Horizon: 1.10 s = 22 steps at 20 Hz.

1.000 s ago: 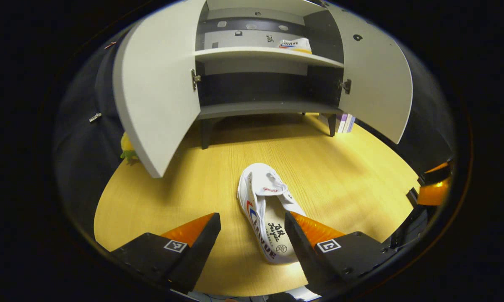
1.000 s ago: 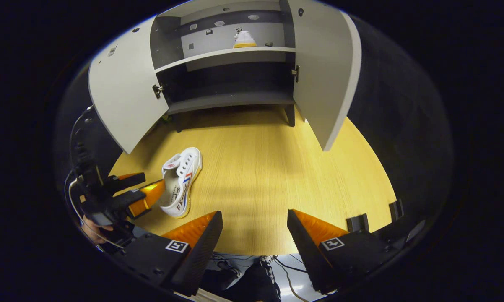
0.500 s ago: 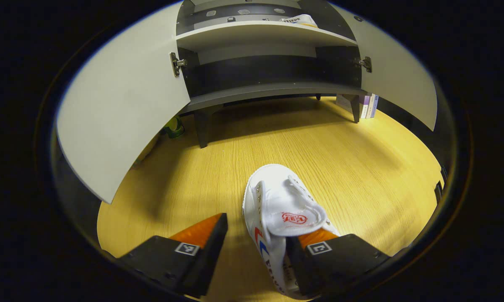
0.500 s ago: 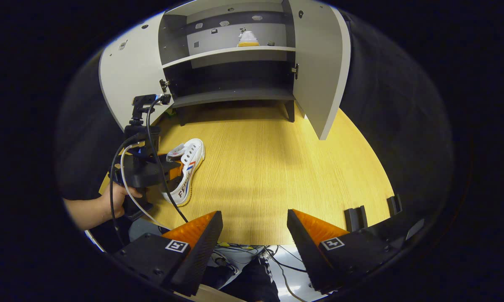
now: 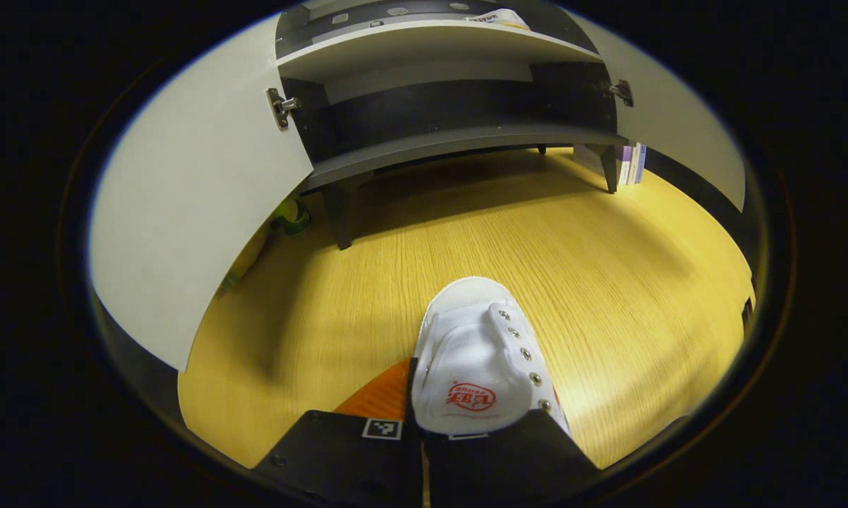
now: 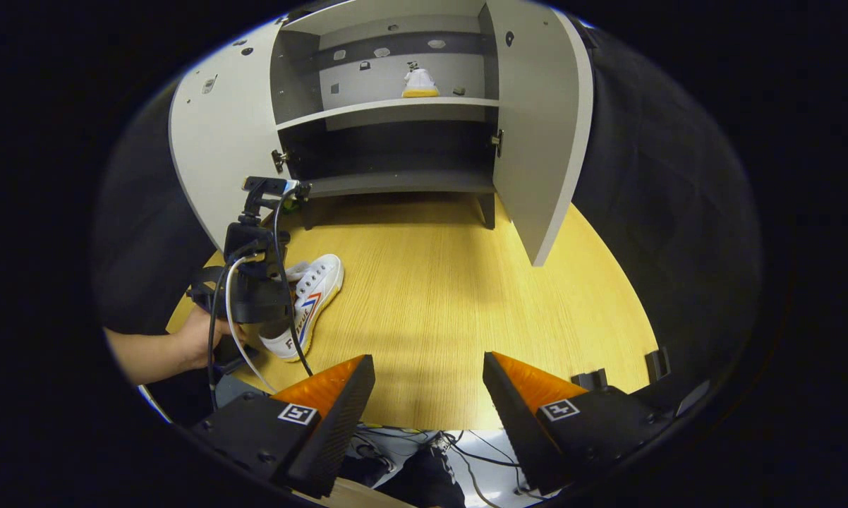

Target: Grab one shoe with the right hand and put it into the shoe cabinet, grab the other shoe with the left hand and put it into the shoe cabinet; then close the right door with the right hand and the left door with the left hand.

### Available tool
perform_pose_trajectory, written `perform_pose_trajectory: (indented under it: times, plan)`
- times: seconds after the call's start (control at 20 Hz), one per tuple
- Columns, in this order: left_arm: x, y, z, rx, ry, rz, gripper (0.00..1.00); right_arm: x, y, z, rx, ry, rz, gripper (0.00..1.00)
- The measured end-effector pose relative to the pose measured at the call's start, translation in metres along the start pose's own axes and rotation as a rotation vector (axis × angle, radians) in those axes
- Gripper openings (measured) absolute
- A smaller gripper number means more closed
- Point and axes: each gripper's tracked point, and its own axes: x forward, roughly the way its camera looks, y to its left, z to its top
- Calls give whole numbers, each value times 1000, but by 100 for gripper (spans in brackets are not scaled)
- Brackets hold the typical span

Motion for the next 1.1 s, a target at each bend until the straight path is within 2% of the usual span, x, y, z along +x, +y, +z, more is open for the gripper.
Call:
perform_pose_trajectory:
  times: [0.2, 0.4, 0.75, 0.95, 1.1]
  plan:
    - [-36, 1, 33, -25, -78, -5, 7, -3, -3, 28, -20, -74, 8, 98]
    - [-84, 0, 90, -49, -148, -20, 7, -4, -13, 51, -41, -151, 16, 98]
    - [-149, 21, 243, -149, -280, -16, 7, 2, -21, 75, -58, -224, 74, 98]
    - [-168, 37, 325, -133, -334, 3, 7, 5, -24, 88, -100, -261, 114, 98]
    - [-163, 50, 381, -127, -363, 26, 7, 7, -21, 94, -104, -268, 155, 98]
